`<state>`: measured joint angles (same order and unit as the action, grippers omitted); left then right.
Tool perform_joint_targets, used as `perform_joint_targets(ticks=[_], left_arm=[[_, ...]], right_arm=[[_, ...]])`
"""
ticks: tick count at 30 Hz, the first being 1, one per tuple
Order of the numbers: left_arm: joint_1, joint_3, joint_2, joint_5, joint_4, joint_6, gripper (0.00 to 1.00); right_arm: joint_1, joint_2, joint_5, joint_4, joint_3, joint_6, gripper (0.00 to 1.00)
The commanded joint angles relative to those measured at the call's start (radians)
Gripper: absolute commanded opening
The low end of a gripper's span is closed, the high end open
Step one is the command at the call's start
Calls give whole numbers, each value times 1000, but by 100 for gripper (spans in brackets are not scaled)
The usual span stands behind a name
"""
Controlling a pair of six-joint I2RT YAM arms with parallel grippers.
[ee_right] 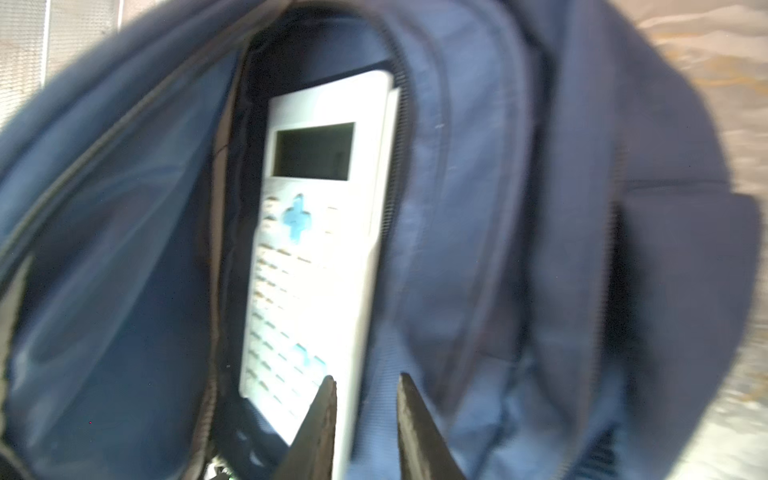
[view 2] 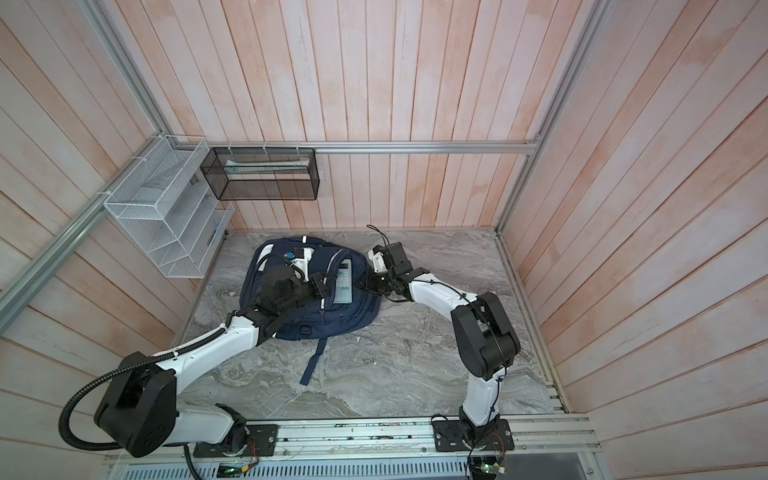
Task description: Pack the student bag
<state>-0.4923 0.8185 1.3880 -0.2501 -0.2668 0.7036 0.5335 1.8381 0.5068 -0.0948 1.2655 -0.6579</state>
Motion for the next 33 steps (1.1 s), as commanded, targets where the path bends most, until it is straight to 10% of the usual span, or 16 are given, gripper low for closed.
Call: perform_joint_targets(ticks=[1,20,30,33], left_arm=[[-29,28,-5,-37,-39,-4,0],[-49,48,1,-22,-14,-14,1],[-49,32,-3,-34,-13,-8,58],[-48,20,-63,-5,35,-20,74]], right_arm=[[3,13,28,55,-11,14,26],[99,69,34,150,105,-25,18],[68,-233,-199,38,-224,42,26],[125,-322,-382,-23,-284,79,53]])
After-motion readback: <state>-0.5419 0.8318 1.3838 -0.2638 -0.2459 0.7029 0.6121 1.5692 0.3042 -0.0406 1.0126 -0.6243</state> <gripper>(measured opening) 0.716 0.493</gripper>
